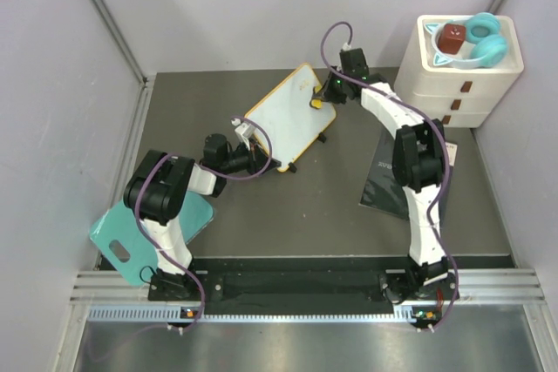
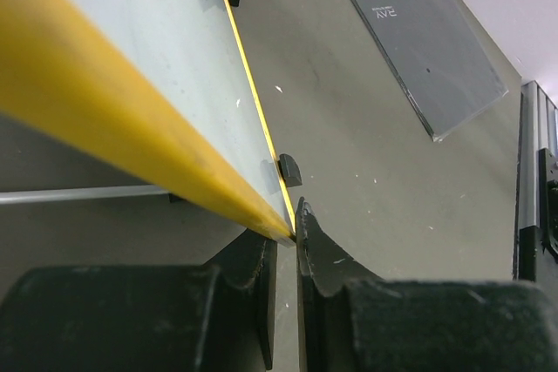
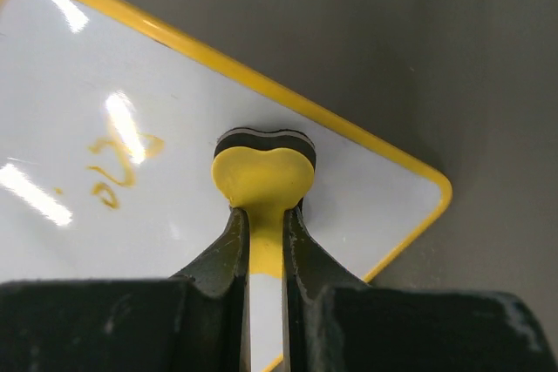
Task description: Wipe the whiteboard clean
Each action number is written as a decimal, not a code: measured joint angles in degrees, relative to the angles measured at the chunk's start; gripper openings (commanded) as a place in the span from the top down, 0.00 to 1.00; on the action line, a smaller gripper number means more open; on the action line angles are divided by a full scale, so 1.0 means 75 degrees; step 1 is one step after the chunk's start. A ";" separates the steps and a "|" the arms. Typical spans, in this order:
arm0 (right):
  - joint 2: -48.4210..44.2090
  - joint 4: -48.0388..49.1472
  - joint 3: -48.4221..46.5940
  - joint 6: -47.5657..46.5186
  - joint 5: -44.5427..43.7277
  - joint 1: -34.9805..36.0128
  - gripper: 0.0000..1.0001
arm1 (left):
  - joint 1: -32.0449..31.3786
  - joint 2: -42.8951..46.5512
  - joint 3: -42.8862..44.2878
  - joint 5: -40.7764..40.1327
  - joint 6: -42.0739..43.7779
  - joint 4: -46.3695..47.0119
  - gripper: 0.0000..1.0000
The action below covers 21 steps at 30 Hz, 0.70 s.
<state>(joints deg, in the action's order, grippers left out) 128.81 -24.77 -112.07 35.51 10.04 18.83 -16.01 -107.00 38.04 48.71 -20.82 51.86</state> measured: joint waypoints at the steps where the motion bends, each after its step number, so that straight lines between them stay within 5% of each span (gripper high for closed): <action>1: 0.0093 0.0000 -0.0221 -0.0012 0.0093 0.0000 1.00 | 0.0000 0.0000 0.0000 0.0006 -0.0009 0.0000 1.00; 21: 0.0632 0.0460 -0.1932 -0.0592 0.0525 0.0723 1.00 | 0.0003 0.0003 -0.0026 -0.0032 -0.0356 0.0015 1.00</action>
<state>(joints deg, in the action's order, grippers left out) 133.56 -21.32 -126.56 31.07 13.98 24.25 -15.99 -106.98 37.85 48.47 -23.49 51.96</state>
